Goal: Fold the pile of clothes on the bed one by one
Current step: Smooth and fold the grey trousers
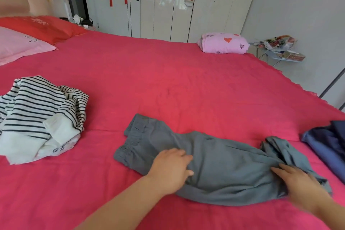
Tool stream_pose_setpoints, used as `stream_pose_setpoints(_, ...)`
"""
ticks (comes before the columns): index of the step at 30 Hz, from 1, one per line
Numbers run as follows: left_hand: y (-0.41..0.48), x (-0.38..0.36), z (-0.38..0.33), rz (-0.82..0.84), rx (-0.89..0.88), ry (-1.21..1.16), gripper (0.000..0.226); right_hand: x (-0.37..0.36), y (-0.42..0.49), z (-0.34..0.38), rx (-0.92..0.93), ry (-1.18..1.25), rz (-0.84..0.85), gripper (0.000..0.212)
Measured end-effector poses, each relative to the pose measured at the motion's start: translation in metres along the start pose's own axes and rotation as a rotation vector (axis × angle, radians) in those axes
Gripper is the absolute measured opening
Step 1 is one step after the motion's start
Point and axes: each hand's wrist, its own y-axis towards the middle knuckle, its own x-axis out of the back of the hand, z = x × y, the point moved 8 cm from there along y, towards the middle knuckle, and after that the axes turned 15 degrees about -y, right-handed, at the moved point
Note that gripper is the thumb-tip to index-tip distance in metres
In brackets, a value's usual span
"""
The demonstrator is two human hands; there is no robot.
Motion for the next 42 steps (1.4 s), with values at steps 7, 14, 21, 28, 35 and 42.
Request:
stream_pose_setpoints(7, -0.018, 0.032, 0.158, -0.218, 0.694, -0.148, 0.082, 0.077, -0.009, 0.127, 0.267, 0.304, -0.211, 0.061)
stream_pose_setpoints(14, -0.033, 0.01, 0.191, -0.272, 0.774, -0.476, 0.061, 0.075, -0.012, 0.201, 0.456, 0.147, -0.051, 0.086)
stream_pose_setpoints(21, -0.062, 0.06, 0.184, -0.617, 0.667, -1.12, 0.043, 0.091, -0.013, 0.154, 0.135, 0.355, -0.298, 0.049)
stream_pose_setpoints(28, -0.062, 0.13, 0.136, -0.658, 0.495, -1.439, 0.077, 0.16, -0.026, 0.096, -0.104, 0.416, -0.373, 0.019)
stream_pose_setpoints(35, -0.052, 0.189, 0.077, -0.595, 0.372, -1.504, 0.013, 0.232, -0.035, 0.043, -0.153, 0.525, -0.552, 0.029)
stream_pose_setpoints(42, -0.07, 0.236, 0.035, -0.581, 0.27, -1.462, 0.008, 0.281, -0.062, 0.006, -0.092, 0.584, -0.677, 0.028)
